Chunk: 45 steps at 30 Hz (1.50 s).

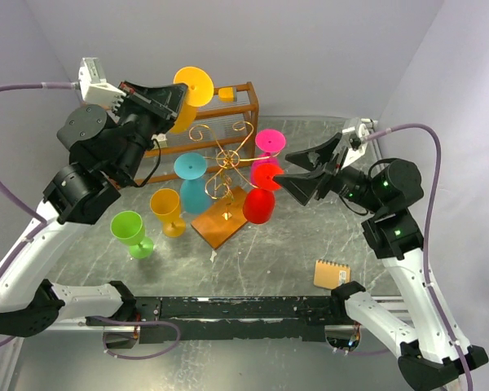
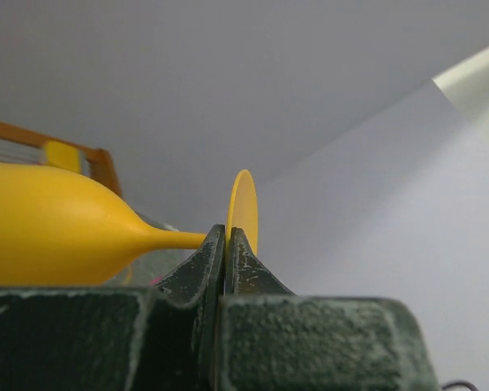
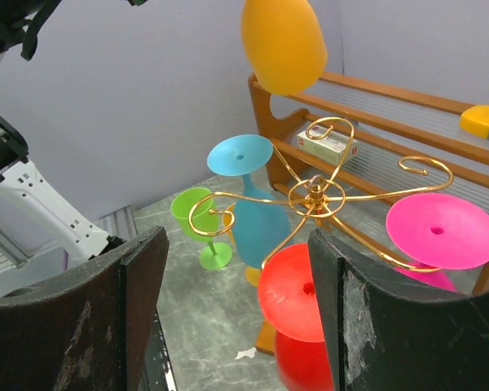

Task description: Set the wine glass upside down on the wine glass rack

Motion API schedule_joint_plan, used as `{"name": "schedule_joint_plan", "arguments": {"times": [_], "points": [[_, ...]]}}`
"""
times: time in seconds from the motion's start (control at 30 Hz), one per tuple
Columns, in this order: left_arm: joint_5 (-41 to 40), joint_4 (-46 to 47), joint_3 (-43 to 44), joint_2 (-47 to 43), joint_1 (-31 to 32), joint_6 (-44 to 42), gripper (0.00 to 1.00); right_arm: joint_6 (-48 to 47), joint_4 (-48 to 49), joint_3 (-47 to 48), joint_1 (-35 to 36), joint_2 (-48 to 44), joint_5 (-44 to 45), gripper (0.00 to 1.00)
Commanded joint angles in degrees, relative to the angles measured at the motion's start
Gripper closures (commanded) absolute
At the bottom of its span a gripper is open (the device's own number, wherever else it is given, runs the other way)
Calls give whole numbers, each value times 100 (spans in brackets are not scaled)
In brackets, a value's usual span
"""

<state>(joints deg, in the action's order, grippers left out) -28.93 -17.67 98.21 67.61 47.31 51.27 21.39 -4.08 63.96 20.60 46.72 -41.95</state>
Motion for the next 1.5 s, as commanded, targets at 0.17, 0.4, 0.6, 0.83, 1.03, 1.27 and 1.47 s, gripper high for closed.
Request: {"name": "schedule_joint_plan", "arguments": {"times": [0.17, 0.4, 0.6, 0.83, 1.03, 1.27, 1.47], "points": [[-1236, 821, -532, -91, -341, -809, 93, 179, 332, -173, 14, 60, 64, 30], [-1428, 740, -1278, -253, -609, -379, 93, 229, 272, -253, 15, 116, 154, 31], [-1477, 276, -1800, -485, -698, 732, 93, 251, 267, -325, 17, 79, 248, 31], [-1360, -216, -2074, -510, -721, 1688, 93, 288, 299, -386, 14, 125, 336, 31], [-714, -158, -2120, -376, -774, 2049, 93, 233, 228, -393, 15, 135, 464, 31], [-147, -320, -2247, -380, -846, 2867, 93, 158, 109, -389, 14, 102, 605, 31], [-95, -497, -2235, -404, -871, 3109, 93, 100, 57, -390, 16, 78, 661, 31]]}}
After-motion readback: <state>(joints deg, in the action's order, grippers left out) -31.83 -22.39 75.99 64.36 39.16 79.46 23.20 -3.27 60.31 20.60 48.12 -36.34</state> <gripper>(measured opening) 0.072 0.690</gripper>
